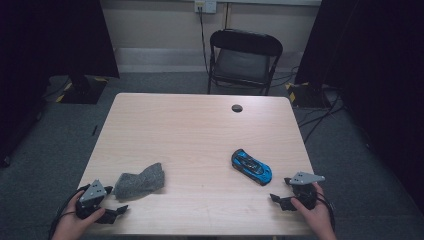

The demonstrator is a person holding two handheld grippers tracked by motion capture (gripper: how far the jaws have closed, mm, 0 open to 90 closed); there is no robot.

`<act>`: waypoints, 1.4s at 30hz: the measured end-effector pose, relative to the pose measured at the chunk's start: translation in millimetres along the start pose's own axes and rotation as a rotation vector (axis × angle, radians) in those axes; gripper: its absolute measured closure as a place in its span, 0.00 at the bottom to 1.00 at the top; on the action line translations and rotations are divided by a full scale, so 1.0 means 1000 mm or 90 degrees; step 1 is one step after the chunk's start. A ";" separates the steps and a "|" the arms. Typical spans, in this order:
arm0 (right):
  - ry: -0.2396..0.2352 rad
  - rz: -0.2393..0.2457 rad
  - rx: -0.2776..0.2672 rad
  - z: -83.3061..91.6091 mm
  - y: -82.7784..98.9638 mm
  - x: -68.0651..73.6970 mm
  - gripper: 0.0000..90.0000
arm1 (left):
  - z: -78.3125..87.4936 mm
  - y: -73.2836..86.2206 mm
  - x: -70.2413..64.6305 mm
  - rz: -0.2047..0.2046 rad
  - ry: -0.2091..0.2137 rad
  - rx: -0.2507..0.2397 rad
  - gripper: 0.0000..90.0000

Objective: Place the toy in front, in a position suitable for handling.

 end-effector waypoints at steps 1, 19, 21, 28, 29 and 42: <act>0.000 0.000 0.000 0.000 0.000 0.000 0.14 | 0.000 0.000 0.000 0.000 0.000 0.000 0.09; -0.001 0.000 -0.001 -0.001 -0.001 -0.001 0.14 | 0.021 -0.039 -0.006 -0.017 0.007 -0.039 0.17; 0.000 0.001 -0.001 -0.001 -0.001 -0.001 0.14 | 0.020 -0.050 -0.008 -0.026 0.003 -0.046 0.17; 0.003 -0.002 -0.001 0.001 0.001 0.001 0.14 | -0.007 -0.066 -0.012 -0.023 0.021 -0.043 0.18; 0.003 -0.002 -0.001 0.001 0.001 0.001 0.14 | -0.012 -0.065 -0.012 -0.029 0.017 -0.034 0.18; 0.004 -0.002 -0.001 0.002 0.001 0.002 0.14 | -0.037 -0.065 -0.010 -0.023 0.012 0.009 0.36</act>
Point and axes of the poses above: each handheld gripper's, and its own axes: z roughly backward along the jaws, y roughly out of its underside, x roughly to its left, the point moved 1 cm from there along -z, roughly forward along the jaws
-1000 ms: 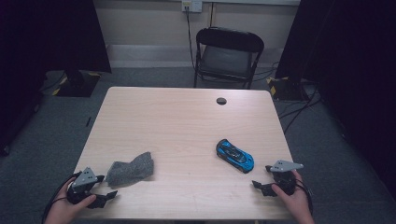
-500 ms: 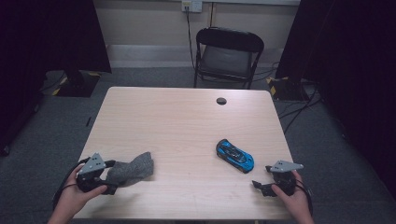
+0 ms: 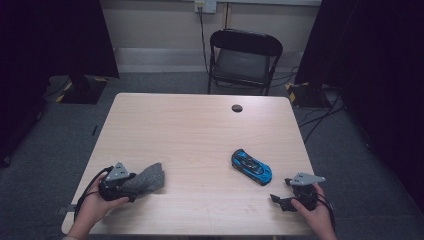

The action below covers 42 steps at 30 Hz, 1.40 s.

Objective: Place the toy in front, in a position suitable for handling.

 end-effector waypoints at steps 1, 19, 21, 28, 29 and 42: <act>0.003 0.001 0.000 0.000 0.000 0.001 0.14 | 0.000 0.000 0.000 0.000 0.000 0.000 0.36; -0.013 0.030 -0.004 -0.049 -0.070 0.002 0.14 | -0.002 0.003 0.002 0.004 0.023 -0.005 0.68; -0.012 0.029 -0.003 -0.052 -0.072 0.002 0.14 | -0.002 0.003 0.002 0.005 0.025 -0.006 0.68; -0.018 0.035 0.017 -0.074 -0.082 0.000 0.14 | -0.002 0.004 0.002 0.007 0.029 -0.010 0.68; -0.018 0.037 0.021 -0.077 -0.083 0.001 0.14 | -0.002 0.004 0.002 0.007 0.029 -0.010 0.68; -0.031 0.024 0.015 -0.081 -0.080 0.004 0.25 | -0.002 0.003 0.003 0.016 0.025 -0.015 0.67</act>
Point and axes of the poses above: each handheld gripper's, and its own axes: z roughly backward along the jaws, y roughly out of its underside, x roughly to its left, the point moved 1 cm from there along -z, roughly forward along the jaws
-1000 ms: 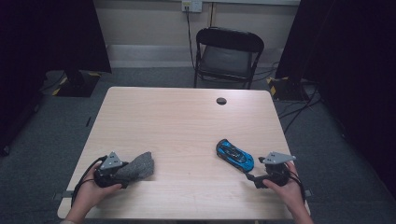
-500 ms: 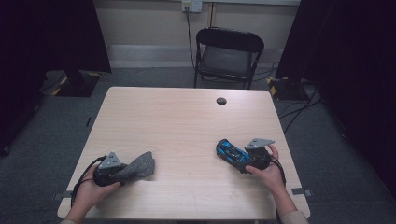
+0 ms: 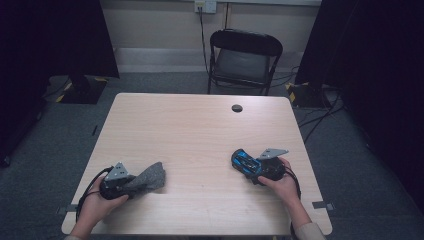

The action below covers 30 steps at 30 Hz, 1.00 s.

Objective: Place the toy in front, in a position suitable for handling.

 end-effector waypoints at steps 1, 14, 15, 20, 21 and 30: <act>0.001 -0.001 0.004 0.001 0.000 0.000 0.27 | 0.000 0.000 0.000 0.000 0.000 0.000 0.68; 0.015 -0.019 0.018 0.007 -0.009 0.007 0.28 | 0.001 -0.001 0.000 0.000 -0.005 -0.005 0.67; 0.015 -0.019 0.018 0.007 -0.009 0.007 0.28 | 0.001 -0.001 0.000 0.000 -0.005 -0.005 0.67; 0.016 -0.004 0.027 0.012 -0.018 0.013 0.28 | 0.001 -0.002 0.000 -0.008 -0.008 -0.003 0.67; 0.016 -0.004 0.027 0.012 -0.018 0.013 0.28 | 0.001 -0.002 0.000 -0.008 -0.008 -0.003 0.67; 0.013 -0.029 0.013 0.004 -0.001 0.014 0.27 | 0.003 -0.001 0.000 -0.004 -0.005 -0.003 0.66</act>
Point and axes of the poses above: each handheld gripper's, and its own axes: z roughly backward along the jaws, y roughly out of its underside, x roughly to its left, the point moved 1 cm from there along -z, roughly forward along the jaws
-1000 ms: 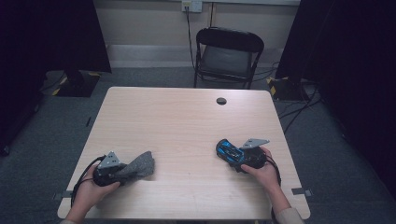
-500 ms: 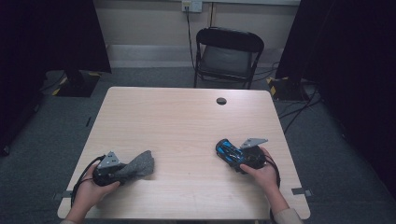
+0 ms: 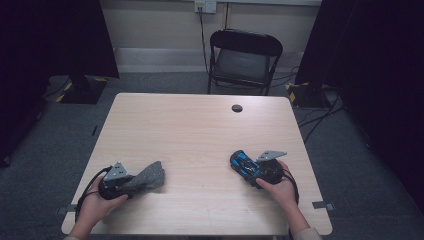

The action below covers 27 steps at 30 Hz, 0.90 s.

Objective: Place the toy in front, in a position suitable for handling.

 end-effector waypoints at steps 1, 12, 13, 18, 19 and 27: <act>0.000 0.000 0.000 0.000 0.000 0.000 0.27 | 0.000 0.000 0.000 0.000 0.000 0.000 0.66; 0.016 0.008 -0.028 -0.002 -0.009 0.001 0.21 | -0.001 0.000 -0.001 -0.006 0.003 -0.003 0.65; 0.012 0.009 -0.024 -0.004 -0.013 0.001 0.20 | -0.001 0.000 -0.001 -0.008 0.003 -0.002 0.65; 0.002 0.004 -0.005 -0.013 -0.015 0.001 0.19 | -0.001 0.000 -0.001 -0.005 0.005 -0.004 0.65; 0.002 0.004 -0.005 -0.013 -0.015 0.001 0.19 | -0.001 0.000 -0.001 -0.005 0.005 -0.004 0.65; 0.020 0.000 -0.021 -0.021 -0.015 0.006 0.24 | -0.001 0.000 -0.001 -0.009 0.007 -0.005 0.65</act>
Point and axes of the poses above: each handheld gripper's, and its own axes: z roughly backward along the jaws, y roughly out of its underside, x roughly to its left, the point moved 1 cm from there along -z, roughly forward along the jaws
